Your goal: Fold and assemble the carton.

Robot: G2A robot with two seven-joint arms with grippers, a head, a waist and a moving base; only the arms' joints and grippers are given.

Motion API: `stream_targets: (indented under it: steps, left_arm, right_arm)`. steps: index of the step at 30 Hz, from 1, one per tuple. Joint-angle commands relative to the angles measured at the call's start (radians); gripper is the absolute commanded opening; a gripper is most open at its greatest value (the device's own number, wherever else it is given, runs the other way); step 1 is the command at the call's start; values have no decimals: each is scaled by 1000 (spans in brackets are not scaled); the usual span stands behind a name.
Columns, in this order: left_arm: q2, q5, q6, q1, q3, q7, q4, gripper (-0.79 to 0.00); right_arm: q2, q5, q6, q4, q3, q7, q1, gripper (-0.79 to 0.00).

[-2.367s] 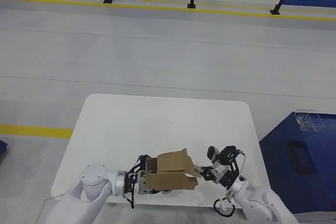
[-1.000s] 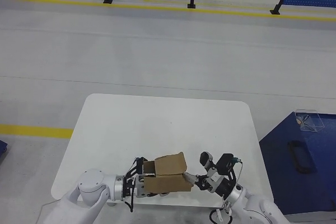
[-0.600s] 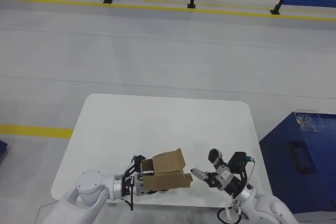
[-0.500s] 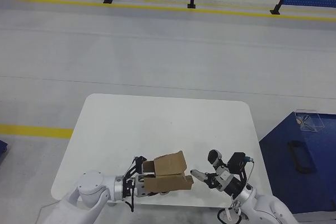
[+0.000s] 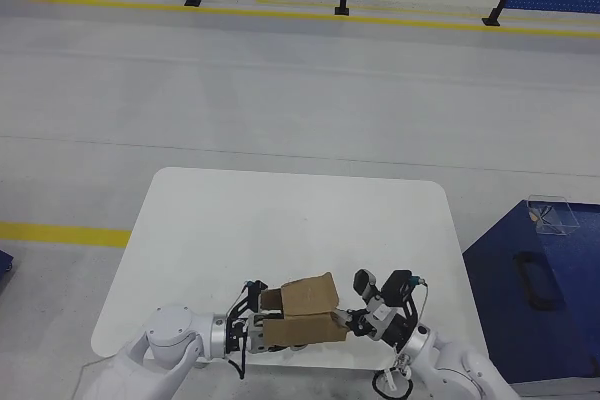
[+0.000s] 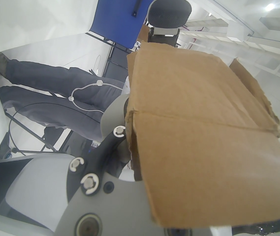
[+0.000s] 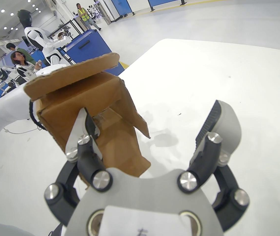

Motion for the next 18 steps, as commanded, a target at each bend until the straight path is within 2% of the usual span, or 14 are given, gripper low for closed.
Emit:
stream_targets:
  steps: [1,11,18]
  left_arm:
    - [-1,-13,-7,1,-6,13,2,-785]
    - [-5,-98,-34,-1,-44,67,39,-785]
    - [-8,-112,-42,-2,-40,73,41,-785]
  right_arm:
    - [1,4,-3,-2,11,-7,-5,0]
    - [10,27,-18,-54,127,-40,-87,0]
    - [6,-8,6,-25,76,8,-50,0]
